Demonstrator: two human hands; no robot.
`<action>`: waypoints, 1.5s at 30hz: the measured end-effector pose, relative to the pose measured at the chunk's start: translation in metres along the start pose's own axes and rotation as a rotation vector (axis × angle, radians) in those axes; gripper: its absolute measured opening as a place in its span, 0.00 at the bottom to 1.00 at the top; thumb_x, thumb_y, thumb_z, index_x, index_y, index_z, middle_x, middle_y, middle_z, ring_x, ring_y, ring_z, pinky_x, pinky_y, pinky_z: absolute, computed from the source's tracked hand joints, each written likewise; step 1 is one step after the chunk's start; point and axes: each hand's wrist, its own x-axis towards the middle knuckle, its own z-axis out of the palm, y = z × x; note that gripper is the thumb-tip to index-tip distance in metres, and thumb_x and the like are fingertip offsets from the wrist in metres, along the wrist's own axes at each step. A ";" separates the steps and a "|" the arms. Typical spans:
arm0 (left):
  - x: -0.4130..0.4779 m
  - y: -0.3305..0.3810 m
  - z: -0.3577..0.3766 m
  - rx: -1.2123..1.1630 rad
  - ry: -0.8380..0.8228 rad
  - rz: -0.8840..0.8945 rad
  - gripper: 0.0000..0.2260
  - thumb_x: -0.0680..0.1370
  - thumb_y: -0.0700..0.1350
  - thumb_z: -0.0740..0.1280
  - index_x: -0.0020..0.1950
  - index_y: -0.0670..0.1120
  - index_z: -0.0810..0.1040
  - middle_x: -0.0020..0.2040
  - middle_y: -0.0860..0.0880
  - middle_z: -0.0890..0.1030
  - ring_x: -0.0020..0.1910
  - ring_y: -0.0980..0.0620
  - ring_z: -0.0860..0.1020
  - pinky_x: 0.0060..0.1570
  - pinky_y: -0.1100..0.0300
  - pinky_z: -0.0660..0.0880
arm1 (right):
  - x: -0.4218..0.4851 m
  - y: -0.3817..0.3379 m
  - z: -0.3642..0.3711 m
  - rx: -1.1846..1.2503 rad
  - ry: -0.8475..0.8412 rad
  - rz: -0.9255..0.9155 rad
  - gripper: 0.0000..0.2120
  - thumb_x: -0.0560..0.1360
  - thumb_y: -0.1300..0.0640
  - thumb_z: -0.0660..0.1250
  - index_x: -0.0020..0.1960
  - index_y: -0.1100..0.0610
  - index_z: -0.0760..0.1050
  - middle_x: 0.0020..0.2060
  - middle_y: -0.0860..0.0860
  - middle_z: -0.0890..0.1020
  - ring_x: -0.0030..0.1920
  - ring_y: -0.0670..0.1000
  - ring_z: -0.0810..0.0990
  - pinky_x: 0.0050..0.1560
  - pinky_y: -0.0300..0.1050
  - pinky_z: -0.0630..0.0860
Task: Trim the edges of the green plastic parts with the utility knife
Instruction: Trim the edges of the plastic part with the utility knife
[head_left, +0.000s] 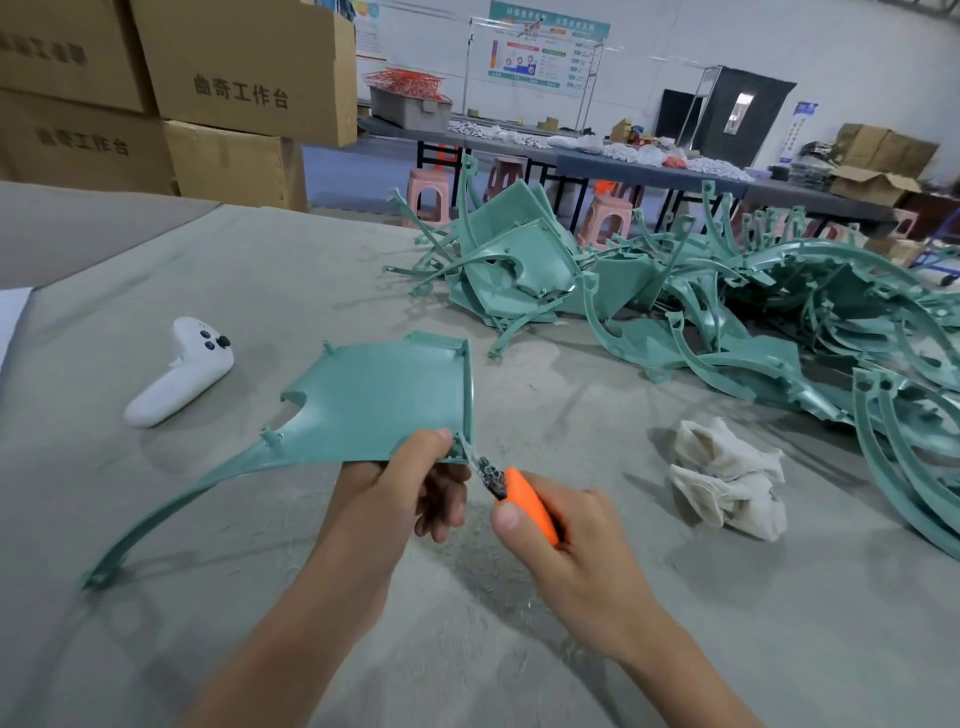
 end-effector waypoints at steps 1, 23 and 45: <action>0.000 0.000 0.000 -0.004 0.000 -0.001 0.13 0.72 0.50 0.62 0.28 0.48 0.77 0.23 0.46 0.73 0.22 0.50 0.68 0.23 0.63 0.66 | 0.000 0.000 0.000 0.000 -0.001 0.004 0.25 0.73 0.26 0.56 0.32 0.46 0.60 0.25 0.44 0.61 0.27 0.43 0.60 0.29 0.36 0.56; -0.008 0.020 0.010 -0.131 -0.101 0.048 0.14 0.72 0.48 0.62 0.27 0.47 0.74 0.21 0.47 0.70 0.21 0.53 0.67 0.22 0.65 0.65 | 0.009 -0.011 0.003 0.019 0.139 -0.128 0.23 0.76 0.28 0.56 0.34 0.44 0.60 0.25 0.44 0.61 0.25 0.41 0.59 0.28 0.30 0.56; -0.010 0.020 0.015 -0.137 -0.133 0.100 0.14 0.73 0.47 0.61 0.26 0.48 0.72 0.20 0.49 0.67 0.20 0.55 0.66 0.22 0.66 0.63 | 0.008 -0.008 -0.003 -0.005 0.151 -0.184 0.27 0.76 0.27 0.55 0.33 0.48 0.62 0.26 0.45 0.62 0.25 0.41 0.59 0.28 0.32 0.56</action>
